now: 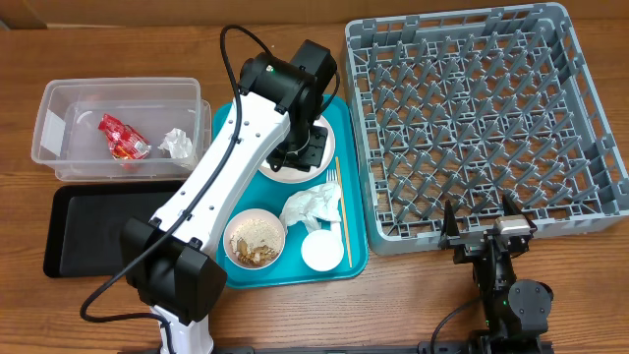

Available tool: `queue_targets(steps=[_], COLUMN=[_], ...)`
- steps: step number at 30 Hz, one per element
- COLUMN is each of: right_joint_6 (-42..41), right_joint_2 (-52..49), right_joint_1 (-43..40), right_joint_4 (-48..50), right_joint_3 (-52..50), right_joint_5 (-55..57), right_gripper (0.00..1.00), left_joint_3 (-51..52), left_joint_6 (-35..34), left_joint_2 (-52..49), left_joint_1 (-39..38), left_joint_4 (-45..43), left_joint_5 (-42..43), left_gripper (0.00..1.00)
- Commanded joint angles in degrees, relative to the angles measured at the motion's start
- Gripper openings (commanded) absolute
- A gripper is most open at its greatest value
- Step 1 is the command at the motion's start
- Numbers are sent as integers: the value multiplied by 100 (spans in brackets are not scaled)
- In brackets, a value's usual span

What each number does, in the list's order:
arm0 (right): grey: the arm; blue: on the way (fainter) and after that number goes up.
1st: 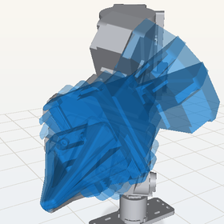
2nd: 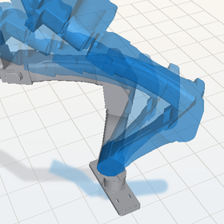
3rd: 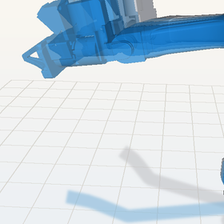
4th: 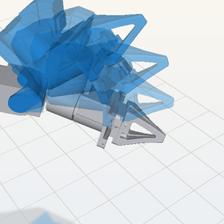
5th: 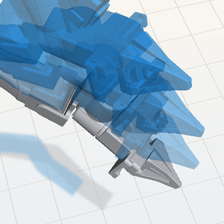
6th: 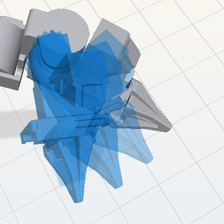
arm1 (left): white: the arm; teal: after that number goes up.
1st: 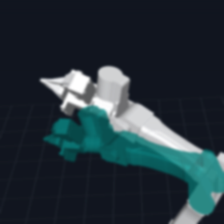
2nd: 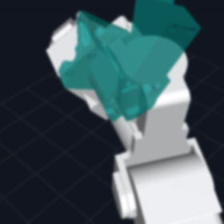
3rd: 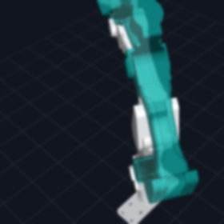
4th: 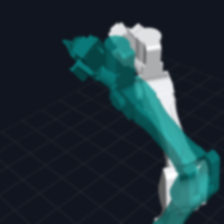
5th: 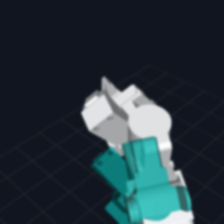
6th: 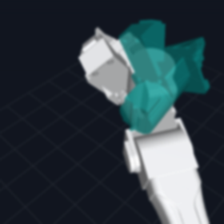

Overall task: Sort waste into correct bins and load items into the dishwasher
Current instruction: 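Reach the left gripper to the white tissue near the fork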

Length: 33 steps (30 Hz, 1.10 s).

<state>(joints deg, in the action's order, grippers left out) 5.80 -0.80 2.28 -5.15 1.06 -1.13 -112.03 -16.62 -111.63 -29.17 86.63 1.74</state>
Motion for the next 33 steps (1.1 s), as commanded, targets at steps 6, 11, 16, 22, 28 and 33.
queue_targets(steps=[6, 11, 16, 22, 28, 33], right_joint_6=[2, 2, 2, 2, 2, 2], right_joint_2=[50, 50, 50, 50, 50, 50], right_joint_1=[-15, -15, -15, -15, -15, -15], right_joint_4=[35, 35, 35, 35, 35, 35], right_joint_3=[-61, -61, -61, -61, -61, -61], right_joint_5=[-4, -4, -4, -4, -4, -4], right_gripper=[100, 100, 100, 100, 100, 100], left_joint_3=[24, 57, 271, 870, 1591, 2079], left_joint_6=[-13, -424, -431, -483, -713, -745], left_joint_2=[37, 37, 37, 37, 37, 37], left_joint_1=[-11, -52, -90, -92, -92, -92], left_joint_4=[-87, 87, 68, -149, -745, -1211], left_joint_5=[-22, -22, -20, -22, 2, 245], left_gripper=[66, 66, 67, 67, 69, 73])
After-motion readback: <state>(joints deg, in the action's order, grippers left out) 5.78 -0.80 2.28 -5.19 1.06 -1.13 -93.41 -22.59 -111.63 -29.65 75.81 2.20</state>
